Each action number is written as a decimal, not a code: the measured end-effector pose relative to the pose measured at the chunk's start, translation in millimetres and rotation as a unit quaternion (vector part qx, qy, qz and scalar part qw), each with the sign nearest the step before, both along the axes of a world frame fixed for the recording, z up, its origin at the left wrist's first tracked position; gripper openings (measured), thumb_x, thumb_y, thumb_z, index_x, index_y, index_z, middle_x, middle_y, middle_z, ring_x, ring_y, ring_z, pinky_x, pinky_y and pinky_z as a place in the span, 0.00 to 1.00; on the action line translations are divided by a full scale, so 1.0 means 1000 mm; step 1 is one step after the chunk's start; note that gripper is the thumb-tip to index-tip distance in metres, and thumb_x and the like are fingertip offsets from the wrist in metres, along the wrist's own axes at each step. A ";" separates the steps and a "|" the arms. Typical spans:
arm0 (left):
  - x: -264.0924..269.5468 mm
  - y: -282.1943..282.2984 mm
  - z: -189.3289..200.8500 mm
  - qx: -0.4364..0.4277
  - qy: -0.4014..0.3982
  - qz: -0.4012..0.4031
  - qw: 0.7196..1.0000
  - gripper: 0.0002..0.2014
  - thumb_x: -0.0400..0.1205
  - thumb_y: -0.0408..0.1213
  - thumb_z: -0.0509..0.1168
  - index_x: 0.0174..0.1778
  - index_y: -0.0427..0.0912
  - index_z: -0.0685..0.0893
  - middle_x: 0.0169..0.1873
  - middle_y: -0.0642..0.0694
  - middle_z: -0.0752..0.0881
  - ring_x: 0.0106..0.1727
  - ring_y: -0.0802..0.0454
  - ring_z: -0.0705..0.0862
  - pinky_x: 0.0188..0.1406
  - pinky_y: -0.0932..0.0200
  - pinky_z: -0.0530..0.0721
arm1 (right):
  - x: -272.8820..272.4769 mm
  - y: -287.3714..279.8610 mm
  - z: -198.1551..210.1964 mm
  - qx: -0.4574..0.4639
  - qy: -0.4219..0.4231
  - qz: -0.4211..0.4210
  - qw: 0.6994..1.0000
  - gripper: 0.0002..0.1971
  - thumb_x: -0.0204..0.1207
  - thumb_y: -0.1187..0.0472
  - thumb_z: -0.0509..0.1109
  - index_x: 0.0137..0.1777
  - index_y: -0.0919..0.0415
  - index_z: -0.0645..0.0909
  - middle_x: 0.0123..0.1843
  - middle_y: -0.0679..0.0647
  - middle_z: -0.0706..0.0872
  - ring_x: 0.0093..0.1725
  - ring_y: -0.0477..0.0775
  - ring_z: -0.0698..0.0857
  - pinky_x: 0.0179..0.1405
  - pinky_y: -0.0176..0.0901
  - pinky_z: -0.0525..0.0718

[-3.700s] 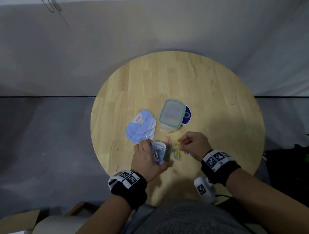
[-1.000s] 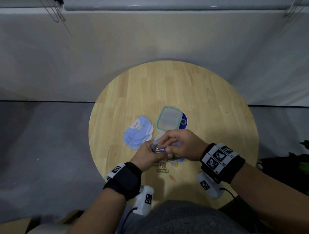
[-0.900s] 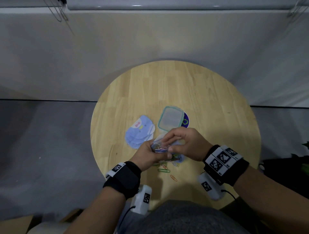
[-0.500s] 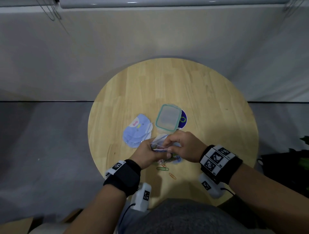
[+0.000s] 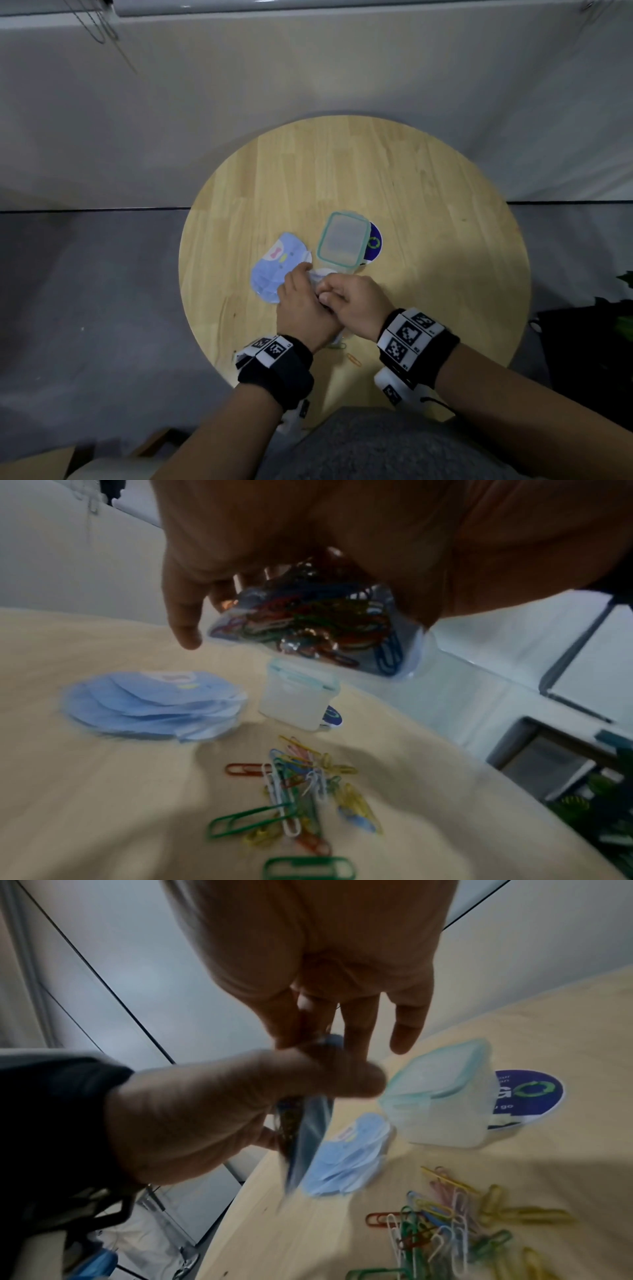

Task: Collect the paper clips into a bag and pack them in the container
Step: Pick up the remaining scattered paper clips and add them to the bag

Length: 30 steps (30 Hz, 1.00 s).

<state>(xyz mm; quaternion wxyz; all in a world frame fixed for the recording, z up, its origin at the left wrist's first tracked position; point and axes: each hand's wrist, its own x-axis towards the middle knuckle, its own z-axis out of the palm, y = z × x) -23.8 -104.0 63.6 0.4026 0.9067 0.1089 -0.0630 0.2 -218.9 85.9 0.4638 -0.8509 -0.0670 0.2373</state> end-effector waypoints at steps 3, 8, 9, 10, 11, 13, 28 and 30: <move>-0.005 0.010 -0.007 0.010 0.001 -0.018 1.000 0.42 0.58 0.56 0.66 0.67 0.39 0.68 0.57 0.43 0.75 0.59 0.43 0.72 0.54 0.47 0.78 | 0.001 -0.006 0.005 0.012 -0.007 0.000 1.000 0.09 0.71 0.53 0.66 0.43 0.53 0.85 0.40 0.53 0.91 0.43 0.54 0.89 0.49 0.52 0.87; -0.021 0.027 -0.022 0.043 0.007 -0.018 0.999 0.39 0.55 0.55 0.69 0.59 0.39 0.70 0.48 0.44 0.75 0.51 0.40 0.76 0.45 0.44 0.81 | 0.012 -0.029 -0.013 0.019 -0.117 -0.116 0.986 0.05 0.72 0.68 0.70 0.41 0.60 0.87 0.36 0.50 0.90 0.37 0.48 0.88 0.41 0.37 0.83; -0.024 0.031 -0.025 0.048 0.012 -0.019 0.999 0.40 0.54 0.56 0.69 0.59 0.39 0.70 0.48 0.44 0.75 0.51 0.40 0.77 0.45 0.45 0.81 | 0.015 -0.036 -0.025 -0.025 -0.114 -0.110 0.987 0.07 0.71 0.70 0.68 0.44 0.60 0.86 0.39 0.52 0.90 0.39 0.51 0.88 0.41 0.36 0.82; -0.028 0.035 -0.026 0.052 0.019 -0.019 0.998 0.40 0.54 0.56 0.70 0.59 0.39 0.71 0.49 0.44 0.75 0.51 0.41 0.76 0.46 0.45 0.81 | 0.016 -0.043 -0.037 -0.083 -0.089 -0.080 0.989 0.10 0.71 0.72 0.67 0.48 0.60 0.85 0.44 0.55 0.90 0.44 0.55 0.88 0.43 0.37 0.80; -0.033 0.038 -0.028 0.056 0.024 -0.019 0.998 0.40 0.53 0.55 0.71 0.59 0.39 0.70 0.49 0.44 0.75 0.52 0.41 0.76 0.48 0.46 0.80 | 0.016 -0.048 -0.048 -0.151 -0.051 -0.028 0.987 0.14 0.71 0.73 0.66 0.53 0.59 0.82 0.50 0.57 0.87 0.50 0.58 0.86 0.46 0.40 0.80; -0.041 0.046 -0.032 0.068 0.027 -0.017 0.997 0.40 0.53 0.54 0.71 0.59 0.39 0.70 0.49 0.44 0.75 0.52 0.40 0.75 0.49 0.46 0.79 | 0.011 -0.053 -0.066 -0.252 -0.001 0.086 0.964 0.24 0.69 0.74 0.67 0.65 0.56 0.75 0.62 0.58 0.78 0.62 0.61 0.80 0.55 0.48 0.80; -0.059 0.053 -0.035 0.078 0.046 -0.029 0.995 0.39 0.56 0.51 0.76 0.61 0.42 0.70 0.50 0.49 0.73 0.54 0.46 0.72 0.49 0.53 0.76 | 0.015 -0.029 -0.087 -0.359 -0.105 0.315 0.872 0.17 0.78 0.67 0.61 0.66 0.61 0.75 0.64 0.60 0.77 0.64 0.64 0.77 0.55 0.54 0.78; -0.055 0.050 -0.035 0.078 0.042 -0.036 0.995 0.39 0.56 0.53 0.75 0.60 0.41 0.71 0.49 0.49 0.73 0.54 0.46 0.72 0.50 0.52 0.76 | 0.012 -0.034 -0.085 -0.365 -0.114 0.318 0.867 0.12 0.77 0.66 0.63 0.60 0.63 0.78 0.58 0.62 0.80 0.59 0.65 0.79 0.48 0.54 0.79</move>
